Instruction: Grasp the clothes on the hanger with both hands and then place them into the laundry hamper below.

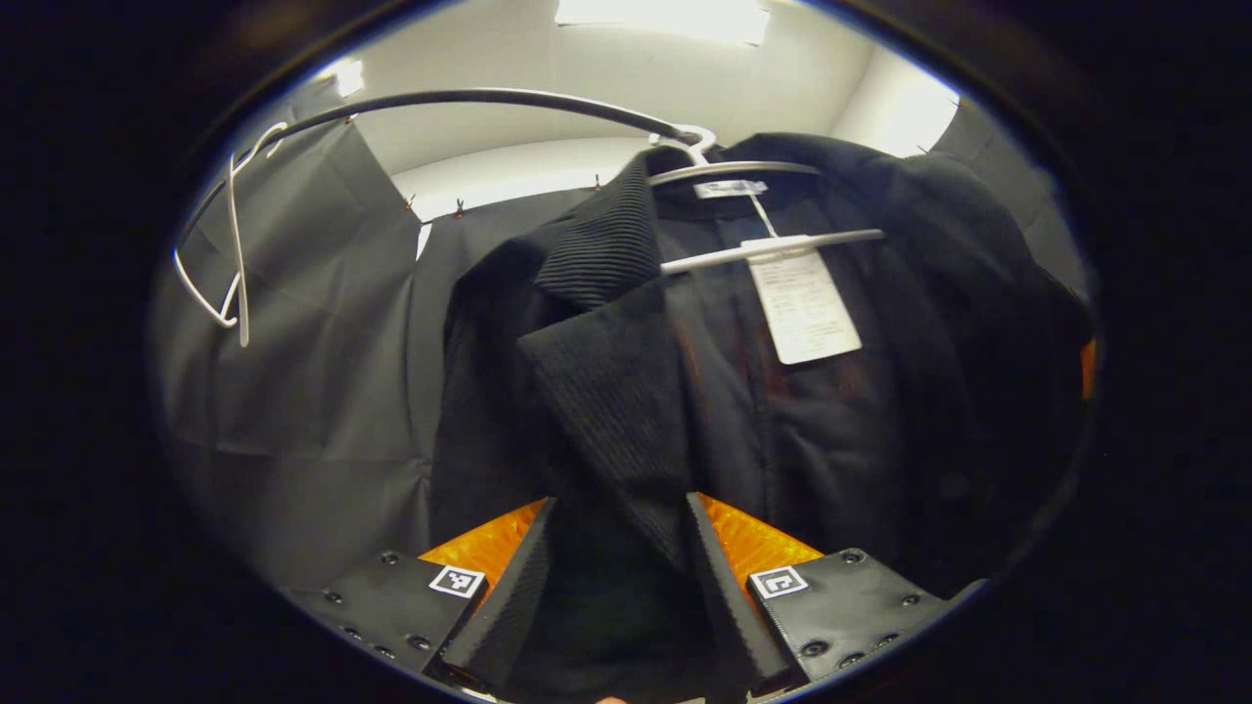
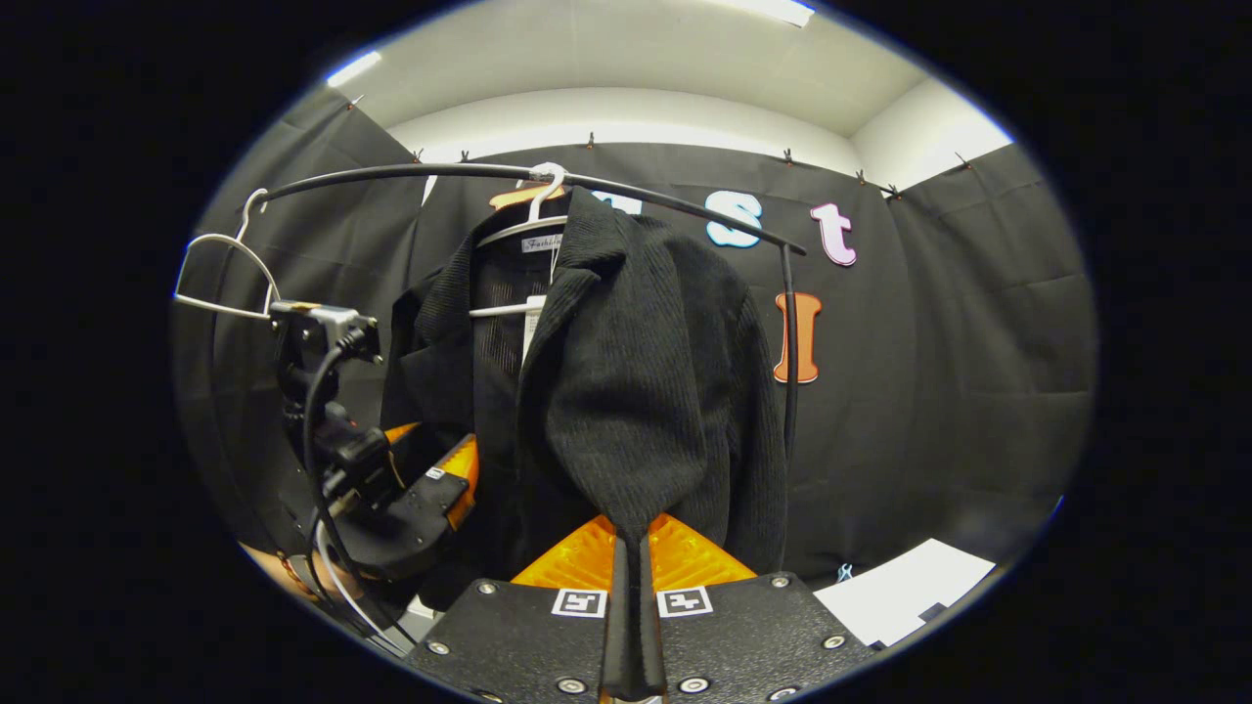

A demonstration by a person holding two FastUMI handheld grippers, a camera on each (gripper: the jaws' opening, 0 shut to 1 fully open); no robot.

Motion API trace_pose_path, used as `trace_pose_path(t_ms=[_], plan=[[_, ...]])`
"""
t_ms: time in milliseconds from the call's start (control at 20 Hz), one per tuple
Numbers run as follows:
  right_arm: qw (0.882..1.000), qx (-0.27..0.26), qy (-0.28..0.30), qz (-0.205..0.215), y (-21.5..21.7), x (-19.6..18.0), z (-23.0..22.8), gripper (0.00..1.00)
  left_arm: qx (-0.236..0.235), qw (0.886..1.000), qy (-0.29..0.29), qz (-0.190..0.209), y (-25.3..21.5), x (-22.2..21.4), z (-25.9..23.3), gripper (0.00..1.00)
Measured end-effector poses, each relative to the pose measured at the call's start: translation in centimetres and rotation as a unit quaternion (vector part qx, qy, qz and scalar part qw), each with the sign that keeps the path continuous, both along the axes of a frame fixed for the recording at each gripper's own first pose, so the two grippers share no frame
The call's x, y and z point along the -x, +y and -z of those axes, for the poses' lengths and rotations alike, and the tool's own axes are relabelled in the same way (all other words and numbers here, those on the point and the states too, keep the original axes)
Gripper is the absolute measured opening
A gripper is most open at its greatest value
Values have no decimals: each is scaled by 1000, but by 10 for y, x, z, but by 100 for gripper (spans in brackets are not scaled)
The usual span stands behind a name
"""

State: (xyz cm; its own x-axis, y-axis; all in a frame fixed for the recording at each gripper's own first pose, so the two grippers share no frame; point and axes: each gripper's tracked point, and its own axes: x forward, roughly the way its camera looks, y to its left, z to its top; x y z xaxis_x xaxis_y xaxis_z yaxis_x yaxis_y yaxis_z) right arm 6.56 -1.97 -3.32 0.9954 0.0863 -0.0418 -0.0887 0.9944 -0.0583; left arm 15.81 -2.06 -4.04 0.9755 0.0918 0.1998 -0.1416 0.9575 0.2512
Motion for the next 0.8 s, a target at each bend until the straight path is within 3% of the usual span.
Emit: trace_pose_path(t_ms=[100, 450, 650, 800], plan=[[1000, -1, -1, 3, -3, 3, -1, 5, -8, 1000, 7, -8, -5, -7, 6, 90], [1000, -5, -14, 11, -8, 2, -8, 5, -13, 997, 7, -72, 38, -12, 2, 42], [1000, -5, -16, 9, -8, 4, -7, 5, -4, 999, 14, -50, 47, 8, -6, 15], [1000, -8, -14, 4, -8, 6, -5, 4, 20, 999, 24, -19, 48, 30, -16, 16]])
